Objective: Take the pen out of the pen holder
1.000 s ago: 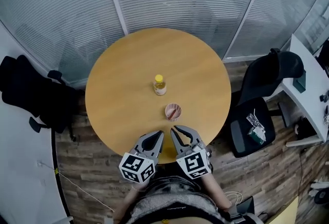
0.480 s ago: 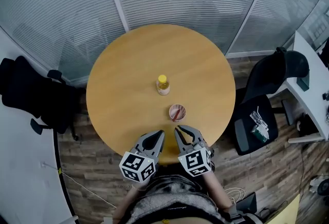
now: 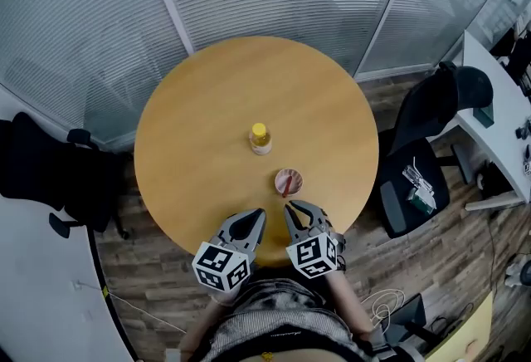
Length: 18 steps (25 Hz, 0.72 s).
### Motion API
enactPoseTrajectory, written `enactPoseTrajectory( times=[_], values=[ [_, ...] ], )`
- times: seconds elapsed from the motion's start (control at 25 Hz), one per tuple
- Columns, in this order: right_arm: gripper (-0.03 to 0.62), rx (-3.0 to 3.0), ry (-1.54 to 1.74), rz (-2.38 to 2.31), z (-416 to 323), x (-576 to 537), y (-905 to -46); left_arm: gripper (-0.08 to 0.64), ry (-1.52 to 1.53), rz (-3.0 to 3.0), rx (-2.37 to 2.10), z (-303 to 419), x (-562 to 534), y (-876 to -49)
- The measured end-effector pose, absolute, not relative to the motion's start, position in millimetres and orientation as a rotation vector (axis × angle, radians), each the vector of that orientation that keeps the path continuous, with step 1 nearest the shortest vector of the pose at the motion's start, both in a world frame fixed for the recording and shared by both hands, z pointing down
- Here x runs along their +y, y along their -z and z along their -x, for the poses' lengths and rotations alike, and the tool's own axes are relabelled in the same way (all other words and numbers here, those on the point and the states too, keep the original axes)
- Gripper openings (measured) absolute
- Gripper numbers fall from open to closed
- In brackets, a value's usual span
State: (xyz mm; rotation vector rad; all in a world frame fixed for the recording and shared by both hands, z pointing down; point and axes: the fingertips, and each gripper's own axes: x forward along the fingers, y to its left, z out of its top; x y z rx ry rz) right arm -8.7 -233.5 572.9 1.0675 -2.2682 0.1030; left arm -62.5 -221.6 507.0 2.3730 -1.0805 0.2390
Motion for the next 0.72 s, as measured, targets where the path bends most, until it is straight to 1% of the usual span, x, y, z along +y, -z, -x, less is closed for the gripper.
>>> enactPoseTrajectory(
  times=[0.2, 0.4, 0.44, 0.56, 0.72],
  values=[
    [0.046, -2.218, -0.145, -1.045, 11.9, -240.5, -603.1, 0.005, -0.258, -2.36, -1.062, 71.1, -227.6, -514.9],
    [0.048, -2.135, -0.088, -1.022, 15.6, -249.9, -626.8, 0.005, -0.267, -2.331, -1.065, 86.1, -230.5, -522.8],
    [0.054, -2.123, -0.081, -1.014, 16.1, -251.4, -631.6, 0.005, -0.268, -2.324, -1.069, 89.0, -230.7, -524.6],
    [0.103, -2.092, -0.077, -0.988, 17.3, -256.5, -645.3, 0.005, -0.273, -2.305, -1.08, 96.9, -231.7, -528.9],
    [0.107, -2.059, -0.096, -0.974, 18.7, -264.7, -656.5, 0.005, -0.274, -2.289, -1.103, 106.8, -234.4, -532.1]
  ],
)
